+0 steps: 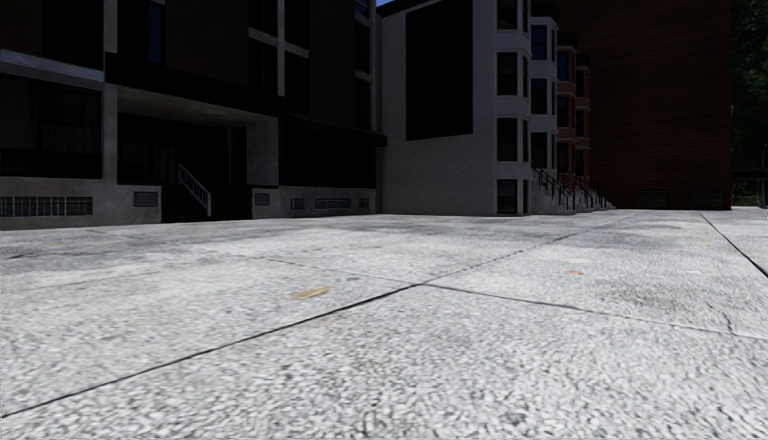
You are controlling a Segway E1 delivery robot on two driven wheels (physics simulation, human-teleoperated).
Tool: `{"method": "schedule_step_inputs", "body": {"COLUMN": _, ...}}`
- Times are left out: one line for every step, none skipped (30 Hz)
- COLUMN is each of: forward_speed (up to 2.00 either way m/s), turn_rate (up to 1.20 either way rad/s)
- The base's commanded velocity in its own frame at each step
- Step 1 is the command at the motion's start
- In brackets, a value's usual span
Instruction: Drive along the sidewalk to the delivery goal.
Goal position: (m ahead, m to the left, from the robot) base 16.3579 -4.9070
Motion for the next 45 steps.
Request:
{"method": "schedule_step_inputs", "body": {"forward_speed": 2.0, "turn_rate": -0.2}}
{"method": "schedule_step_inputs", "body": {"forward_speed": 2.0, "turn_rate": -0.2}}
{"method": "schedule_step_inputs", "body": {"forward_speed": 2.0, "turn_rate": -0.2}}
{"method": "schedule_step_inputs", "body": {"forward_speed": 2.0, "turn_rate": -0.2}}
{"method": "schedule_step_inputs", "body": {"forward_speed": 2.0, "turn_rate": -0.2}}
{"method": "schedule_step_inputs", "body": {"forward_speed": 2.0, "turn_rate": -0.2}}
{"method": "schedule_step_inputs", "body": {"forward_speed": 2.0, "turn_rate": -0.2}}
{"method": "schedule_step_inputs", "body": {"forward_speed": 2.0, "turn_rate": -0.2}}
{"method": "schedule_step_inputs", "body": {"forward_speed": 2.0, "turn_rate": -0.2}}
{"method": "schedule_step_inputs", "body": {"forward_speed": 2.0, "turn_rate": -0.2}}
{"method": "schedule_step_inputs", "body": {"forward_speed": 2.0, "turn_rate": -0.2}}
{"method": "schedule_step_inputs", "body": {"forward_speed": 2.0, "turn_rate": -0.2}}
{"method": "schedule_step_inputs", "body": {"forward_speed": 2.0, "turn_rate": -0.2}}
{"method": "schedule_step_inputs", "body": {"forward_speed": 2.0, "turn_rate": -0.22}}
{"method": "schedule_step_inputs", "body": {"forward_speed": 2.0, "turn_rate": -0.22}}
{"method": "schedule_step_inputs", "body": {"forward_speed": 2.0, "turn_rate": -0.22}}
{"method": "schedule_step_inputs", "body": {"forward_speed": 2.0, "turn_rate": -0.22}}
{"method": "schedule_step_inputs", "body": {"forward_speed": 2.0, "turn_rate": -0.23}}
{"method": "schedule_step_inputs", "body": {"forward_speed": 2.0, "turn_rate": -0.23}}
{"method": "schedule_step_inputs", "body": {"forward_speed": 2.0, "turn_rate": -0.23}}
{"method": "schedule_step_inputs", "body": {"forward_speed": 2.0, "turn_rate": -0.23}}
{"method": "schedule_step_inputs", "body": {"forward_speed": 2.0, "turn_rate": -0.23}}
{"method": "schedule_step_inputs", "body": {"forward_speed": 2.0, "turn_rate": -0.23}}
{"method": "schedule_step_inputs", "body": {"forward_speed": 2.0, "turn_rate": -0.23}}
{"method": "schedule_step_inputs", "body": {"forward_speed": 2.0, "turn_rate": -0.23}}
{"method": "schedule_step_inputs", "body": {"forward_speed": 2.0, "turn_rate": -0.24}}
{"method": "schedule_step_inputs", "body": {"forward_speed": 2.0, "turn_rate": -0.24}}
{"method": "schedule_step_inputs", "body": {"forward_speed": 2.0, "turn_rate": -0.24}}
{"method": "schedule_step_inputs", "body": {"forward_speed": 2.0, "turn_rate": -0.26}}
{"method": "schedule_step_inputs", "body": {"forward_speed": 2.0, "turn_rate": -0.27}}
{"method": "schedule_step_inputs", "body": {"forward_speed": 2.0, "turn_rate": -0.27}}
{"method": "schedule_step_inputs", "body": {"forward_speed": 2.0, "turn_rate": -0.28}}
{"method": "schedule_step_inputs", "body": {"forward_speed": 2.0, "turn_rate": -0.28}}
{"method": "schedule_step_inputs", "body": {"forward_speed": 2.0, "turn_rate": -0.28}}
{"method": "schedule_step_inputs", "body": {"forward_speed": 2.0, "turn_rate": -0.28}}
{"method": "schedule_step_inputs", "body": {"forward_speed": 2.0, "turn_rate": -0.28}}
{"method": "schedule_step_inputs", "body": {"forward_speed": 2.0, "turn_rate": -0.28}}
{"method": "schedule_step_inputs", "body": {"forward_speed": 2.0, "turn_rate": -0.28}}
{"method": "schedule_step_inputs", "body": {"forward_speed": 2.0, "turn_rate": -0.28}}
{"method": "schedule_step_inputs", "body": {"forward_speed": 2.0, "turn_rate": -0.28}}
{"method": "schedule_step_inputs", "body": {"forward_speed": 2.0, "turn_rate": -0.28}}
{"method": "schedule_step_inputs", "body": {"forward_speed": 2.0, "turn_rate": -0.28}}
{"method": "schedule_step_inputs", "body": {"forward_speed": 2.0, "turn_rate": -0.28}}
{"method": "schedule_step_inputs", "body": {"forward_speed": 2.0, "turn_rate": -0.28}}
{"method": "schedule_step_inputs", "body": {"forward_speed": 2.0, "turn_rate": -0.28}}
